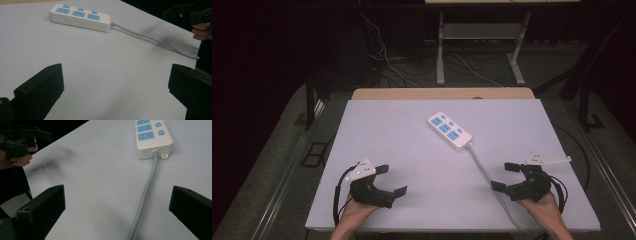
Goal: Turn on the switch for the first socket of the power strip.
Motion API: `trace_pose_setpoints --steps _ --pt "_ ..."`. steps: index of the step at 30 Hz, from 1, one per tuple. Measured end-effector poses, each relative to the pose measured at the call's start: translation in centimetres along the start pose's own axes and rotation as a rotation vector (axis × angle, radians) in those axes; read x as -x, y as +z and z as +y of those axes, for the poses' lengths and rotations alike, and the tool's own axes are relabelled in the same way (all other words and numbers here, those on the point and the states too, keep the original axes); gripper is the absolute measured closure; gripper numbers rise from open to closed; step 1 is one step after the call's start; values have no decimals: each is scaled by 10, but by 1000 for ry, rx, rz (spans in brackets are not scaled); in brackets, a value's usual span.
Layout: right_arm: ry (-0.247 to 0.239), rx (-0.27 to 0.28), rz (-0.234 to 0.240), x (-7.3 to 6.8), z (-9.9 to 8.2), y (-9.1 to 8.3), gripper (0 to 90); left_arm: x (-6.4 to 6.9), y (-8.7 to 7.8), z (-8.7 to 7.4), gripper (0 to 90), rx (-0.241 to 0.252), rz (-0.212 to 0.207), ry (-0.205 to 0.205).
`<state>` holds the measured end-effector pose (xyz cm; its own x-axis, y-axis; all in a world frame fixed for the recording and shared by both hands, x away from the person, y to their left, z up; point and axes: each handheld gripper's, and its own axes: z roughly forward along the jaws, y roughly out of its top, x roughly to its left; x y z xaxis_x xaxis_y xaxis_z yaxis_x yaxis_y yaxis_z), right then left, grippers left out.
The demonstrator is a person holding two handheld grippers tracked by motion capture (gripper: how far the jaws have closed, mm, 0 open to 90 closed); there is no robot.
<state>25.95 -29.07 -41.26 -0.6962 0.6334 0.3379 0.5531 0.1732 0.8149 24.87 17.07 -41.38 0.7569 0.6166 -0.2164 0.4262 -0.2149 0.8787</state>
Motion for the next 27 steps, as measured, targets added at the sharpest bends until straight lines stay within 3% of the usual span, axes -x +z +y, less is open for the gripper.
trace_pose_setpoints --steps 12,17,27 --pt "-1 0 3 0 0 -1 0 -3 0 -1 0 -10 -8 -6" --pt "-11 -20 -13 -1 2 -1 0 -4 -1 -1 0 -2 -24 -5" --pt "-8 -57 -18 -2 2 -1 0 -5 -2 -2 0 -2 -19 -11"
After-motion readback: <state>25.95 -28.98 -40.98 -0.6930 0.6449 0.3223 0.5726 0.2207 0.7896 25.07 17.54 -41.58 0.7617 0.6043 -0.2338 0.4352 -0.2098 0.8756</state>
